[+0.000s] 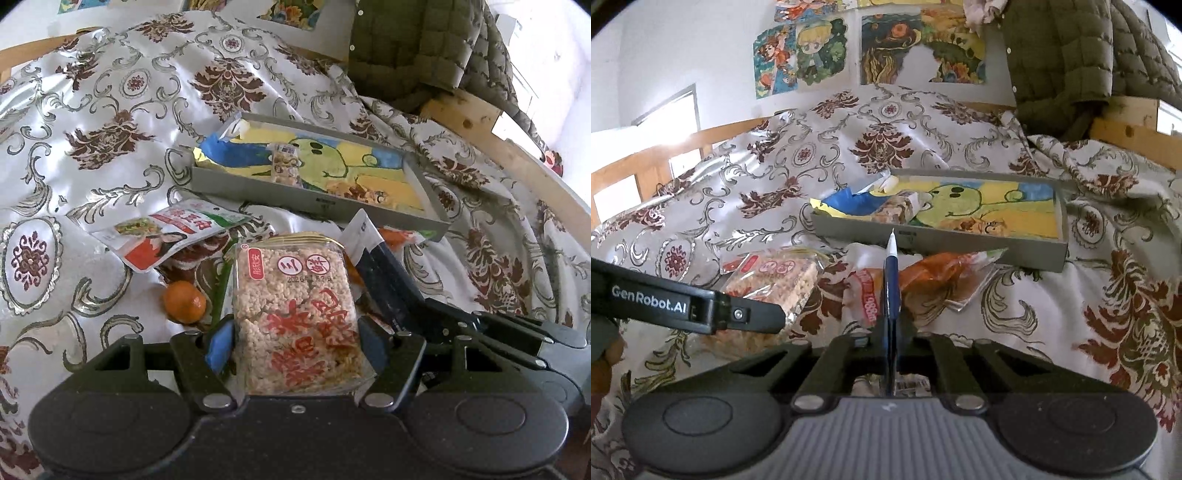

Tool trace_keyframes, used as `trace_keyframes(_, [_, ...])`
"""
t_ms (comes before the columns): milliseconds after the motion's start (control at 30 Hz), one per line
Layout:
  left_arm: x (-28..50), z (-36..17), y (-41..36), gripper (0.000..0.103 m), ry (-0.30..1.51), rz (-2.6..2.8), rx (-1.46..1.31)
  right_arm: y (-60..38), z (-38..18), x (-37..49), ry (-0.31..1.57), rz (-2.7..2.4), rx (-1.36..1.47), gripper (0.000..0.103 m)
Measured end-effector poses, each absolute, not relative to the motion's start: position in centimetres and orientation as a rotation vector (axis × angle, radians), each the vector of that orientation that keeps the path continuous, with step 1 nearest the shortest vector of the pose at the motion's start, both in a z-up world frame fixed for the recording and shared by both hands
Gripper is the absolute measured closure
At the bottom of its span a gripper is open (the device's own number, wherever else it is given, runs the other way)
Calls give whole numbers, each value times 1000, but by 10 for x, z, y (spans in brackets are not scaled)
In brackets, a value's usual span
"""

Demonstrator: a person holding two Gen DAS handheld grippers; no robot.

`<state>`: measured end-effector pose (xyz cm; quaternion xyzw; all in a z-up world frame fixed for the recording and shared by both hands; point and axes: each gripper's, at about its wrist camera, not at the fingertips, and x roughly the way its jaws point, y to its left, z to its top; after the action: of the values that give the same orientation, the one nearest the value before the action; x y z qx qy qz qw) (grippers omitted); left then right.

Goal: Organize snacks
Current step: 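Lower both held snacks into the grey tray and open both tools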

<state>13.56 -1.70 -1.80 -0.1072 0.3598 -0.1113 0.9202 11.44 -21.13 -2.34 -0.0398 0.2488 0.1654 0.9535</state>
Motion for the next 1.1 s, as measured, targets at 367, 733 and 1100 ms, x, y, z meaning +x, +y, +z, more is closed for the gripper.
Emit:
trace_keyframes(367, [146, 8, -7, 32, 685, -264, -218, -211, -5, 99, 420, 308, -122, 100])
trace_keyframes(733, [216, 46, -10, 32, 621, -291, -237, -229, 44, 136, 356, 236, -113, 100])
trace_keyframes(1100, [324, 43, -35, 32, 555, -342, -173, -253, 41, 259, 378, 181, -88, 100])
